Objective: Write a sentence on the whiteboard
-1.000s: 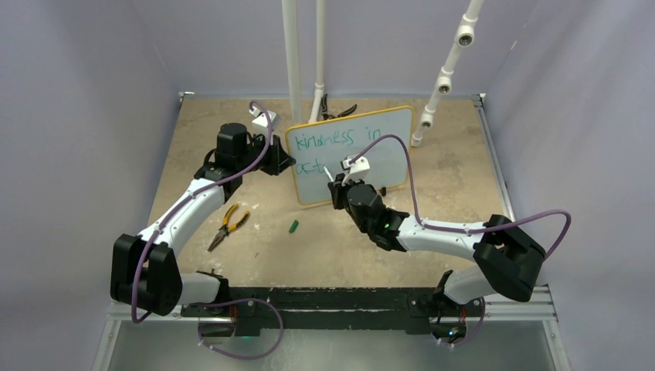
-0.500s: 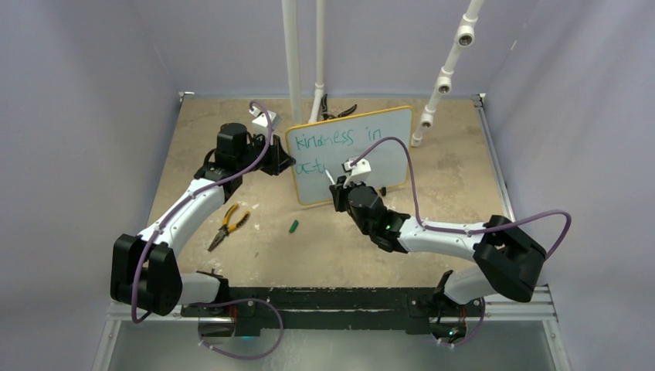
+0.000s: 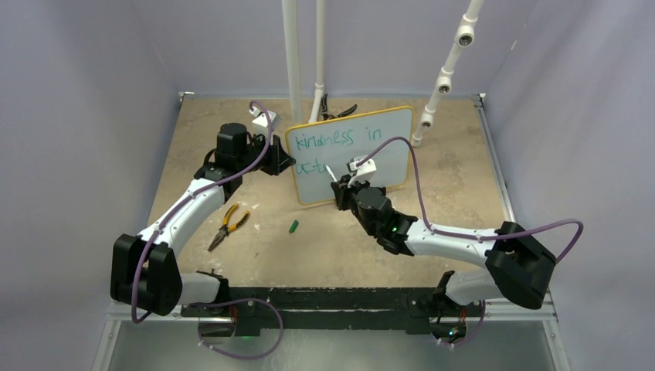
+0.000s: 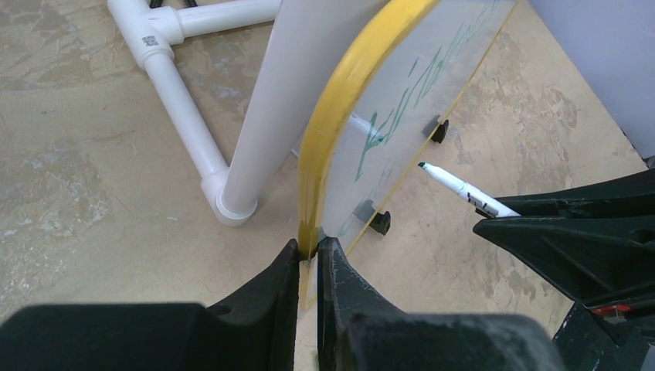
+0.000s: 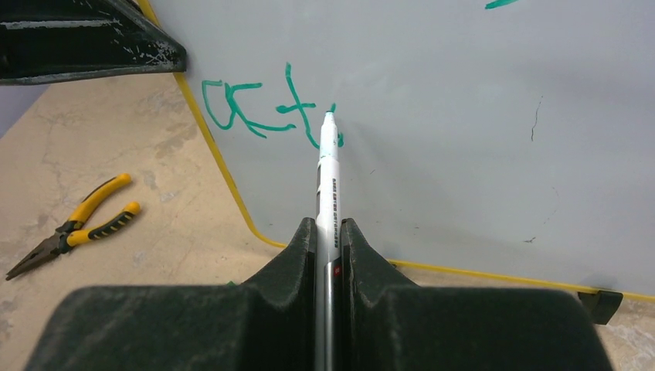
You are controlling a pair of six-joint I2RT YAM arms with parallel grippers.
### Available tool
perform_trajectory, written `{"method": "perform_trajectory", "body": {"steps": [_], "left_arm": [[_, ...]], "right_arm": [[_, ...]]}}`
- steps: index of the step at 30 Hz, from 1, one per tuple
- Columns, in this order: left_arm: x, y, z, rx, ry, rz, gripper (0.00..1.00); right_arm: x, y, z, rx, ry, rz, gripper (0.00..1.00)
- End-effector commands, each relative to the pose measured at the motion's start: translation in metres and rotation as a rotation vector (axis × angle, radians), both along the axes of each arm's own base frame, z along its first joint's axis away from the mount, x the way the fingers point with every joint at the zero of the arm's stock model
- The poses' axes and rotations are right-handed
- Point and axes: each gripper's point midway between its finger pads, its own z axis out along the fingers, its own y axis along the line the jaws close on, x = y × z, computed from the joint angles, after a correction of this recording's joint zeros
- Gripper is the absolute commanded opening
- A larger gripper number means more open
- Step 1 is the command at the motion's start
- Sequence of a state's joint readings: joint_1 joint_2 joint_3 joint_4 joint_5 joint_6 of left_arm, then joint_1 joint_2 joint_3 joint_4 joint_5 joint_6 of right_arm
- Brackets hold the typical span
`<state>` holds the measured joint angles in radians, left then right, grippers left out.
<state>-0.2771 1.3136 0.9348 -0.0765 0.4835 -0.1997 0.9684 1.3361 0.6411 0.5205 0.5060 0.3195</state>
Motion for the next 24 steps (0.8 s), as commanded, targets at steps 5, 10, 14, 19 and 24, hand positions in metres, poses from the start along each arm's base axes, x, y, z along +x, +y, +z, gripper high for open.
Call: {"method": "perform_trajectory", "body": {"steps": [5,10,14,19,24], "left_arm": [[0.010,0.007,0.011,0.001,-0.039,0.052,0.00],[0.010,0.006,0.010,0.002,-0.037,0.051,0.00],[0.010,0.006,0.010,0.001,-0.038,0.050,0.00],[0.010,0.006,0.009,0.000,-0.035,0.049,0.00],[0.010,0.006,0.009,0.000,-0.036,0.049,0.00]], "right_arm": [[0.010,0.009,0.035,0.047,-0.069,-0.012,0.00],[0.012,0.013,0.036,0.043,-0.074,-0.007,0.00],[0.015,0.015,0.034,0.029,-0.071,-0.015,0.00],[0.019,0.012,0.027,0.015,-0.057,-0.051,0.00],[0.022,0.009,0.021,0.007,-0.037,-0.075,0.00]]}}
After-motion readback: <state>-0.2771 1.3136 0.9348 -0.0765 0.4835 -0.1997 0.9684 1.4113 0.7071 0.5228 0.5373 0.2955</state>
